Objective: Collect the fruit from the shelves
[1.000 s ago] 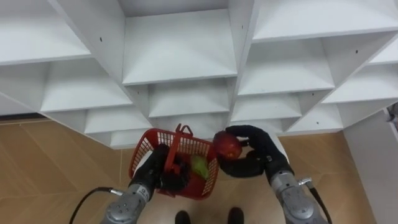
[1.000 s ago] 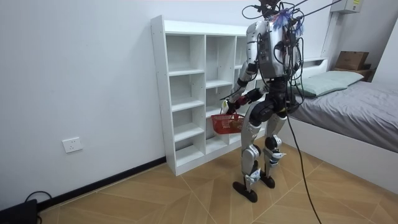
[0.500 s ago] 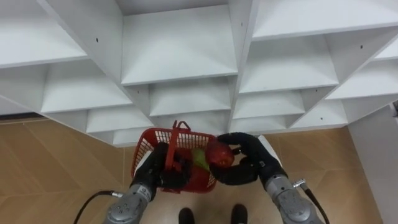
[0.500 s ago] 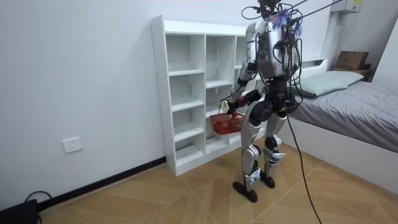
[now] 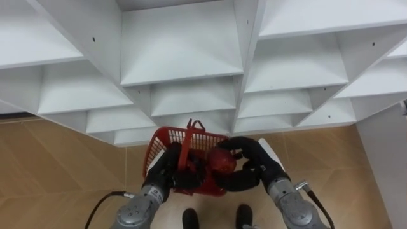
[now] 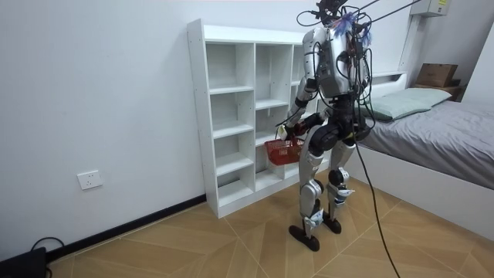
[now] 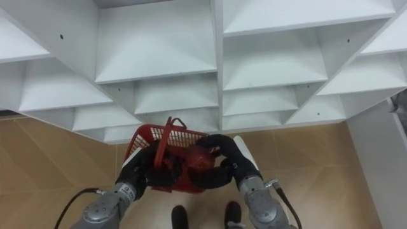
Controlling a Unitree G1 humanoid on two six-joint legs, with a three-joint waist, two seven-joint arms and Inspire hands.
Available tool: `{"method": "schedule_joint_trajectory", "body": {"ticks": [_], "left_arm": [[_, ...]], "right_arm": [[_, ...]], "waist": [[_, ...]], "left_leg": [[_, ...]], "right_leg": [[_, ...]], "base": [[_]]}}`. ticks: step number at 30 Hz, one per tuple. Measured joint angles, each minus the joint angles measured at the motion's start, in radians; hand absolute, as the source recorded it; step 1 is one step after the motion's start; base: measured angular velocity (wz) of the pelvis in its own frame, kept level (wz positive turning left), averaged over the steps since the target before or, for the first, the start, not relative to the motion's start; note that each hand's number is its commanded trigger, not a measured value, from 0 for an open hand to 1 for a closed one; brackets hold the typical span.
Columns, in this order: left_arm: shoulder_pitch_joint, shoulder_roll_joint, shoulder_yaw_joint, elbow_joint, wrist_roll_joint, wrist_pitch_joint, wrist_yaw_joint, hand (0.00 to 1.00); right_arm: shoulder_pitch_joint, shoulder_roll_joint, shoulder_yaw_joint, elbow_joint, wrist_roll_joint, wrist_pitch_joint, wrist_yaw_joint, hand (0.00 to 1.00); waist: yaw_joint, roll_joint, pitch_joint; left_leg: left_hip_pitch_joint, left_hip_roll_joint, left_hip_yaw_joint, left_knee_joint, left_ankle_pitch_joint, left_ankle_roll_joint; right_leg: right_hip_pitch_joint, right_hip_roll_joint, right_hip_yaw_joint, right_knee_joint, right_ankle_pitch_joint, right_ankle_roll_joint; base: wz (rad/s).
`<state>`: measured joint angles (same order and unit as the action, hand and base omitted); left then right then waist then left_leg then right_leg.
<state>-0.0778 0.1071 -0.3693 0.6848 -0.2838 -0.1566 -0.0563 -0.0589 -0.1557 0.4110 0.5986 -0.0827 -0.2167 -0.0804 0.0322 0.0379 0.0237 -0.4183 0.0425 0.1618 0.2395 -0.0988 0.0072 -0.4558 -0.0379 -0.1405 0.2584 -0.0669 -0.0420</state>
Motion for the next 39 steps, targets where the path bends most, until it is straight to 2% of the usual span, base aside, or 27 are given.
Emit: {"method": "schedule_joint_trajectory", "body": {"ticks": [22, 23, 24, 25, 26, 39], "left_arm": [[-0.009, 0.000, -0.009, -0.042, -0.001, -0.003, -0.103, 1.00], [-0.009, 0.000, -0.009, -0.047, -0.001, -0.003, -0.107, 1.00], [-0.008, 0.000, -0.010, -0.059, -0.001, -0.003, -0.112, 1.00], [-0.008, 0.000, -0.012, -0.069, -0.003, -0.003, -0.114, 1.00], [-0.008, 0.000, -0.014, -0.073, -0.009, -0.003, -0.115, 1.00], [0.002, 0.002, -0.039, -0.089, -0.040, 0.000, -0.154, 1.00]], "right_arm": [[-0.018, 0.003, -0.009, 0.063, -0.084, 0.000, -0.004, 1.00], [-0.019, 0.003, -0.009, 0.063, -0.084, 0.000, -0.004, 0.82], [-0.019, 0.003, -0.009, 0.063, -0.084, 0.000, -0.004, 0.59], [-0.019, 0.003, -0.009, 0.063, -0.084, 0.000, -0.003, 0.16], [-0.019, 0.003, -0.009, 0.062, -0.084, 0.000, -0.003, 0.00], [-0.022, 0.003, -0.011, 0.038, -0.083, 0.000, -0.001, 0.00]], "waist": [[-0.005, -0.002, 0.0011], [-0.005, -0.002, 0.0011], [-0.005, -0.002, 0.0011], [-0.005, -0.002, 0.0011], [-0.005, -0.002, 0.0011], [-0.006, -0.002, 0.0006]], "left_leg": [[-0.009, 0.002, 0.004, 0.002, 0.000, 0.000], [-0.009, 0.002, 0.004, 0.002, 0.000, 0.000], [-0.009, 0.002, 0.004, 0.002, 0.000, 0.000], [-0.008, 0.002, 0.004, 0.002, 0.000, 0.000], [-0.008, 0.002, 0.004, 0.002, 0.000, 0.000], [-0.008, 0.002, 0.004, 0.003, 0.000, 0.000]], "right_leg": [[-0.006, -0.001, -0.010, -0.002, -0.001, -0.001], [-0.005, -0.001, -0.010, -0.002, -0.001, -0.001], [-0.005, -0.001, -0.010, -0.002, -0.001, -0.001], [-0.005, -0.001, -0.010, -0.002, -0.001, -0.001], [-0.005, -0.001, -0.010, -0.002, -0.001, -0.001], [-0.005, 0.000, -0.004, -0.001, -0.001, -0.001]], "base": [[0.00], [0.00], [0.00], [0.00], [0.00], [0.00]]}}
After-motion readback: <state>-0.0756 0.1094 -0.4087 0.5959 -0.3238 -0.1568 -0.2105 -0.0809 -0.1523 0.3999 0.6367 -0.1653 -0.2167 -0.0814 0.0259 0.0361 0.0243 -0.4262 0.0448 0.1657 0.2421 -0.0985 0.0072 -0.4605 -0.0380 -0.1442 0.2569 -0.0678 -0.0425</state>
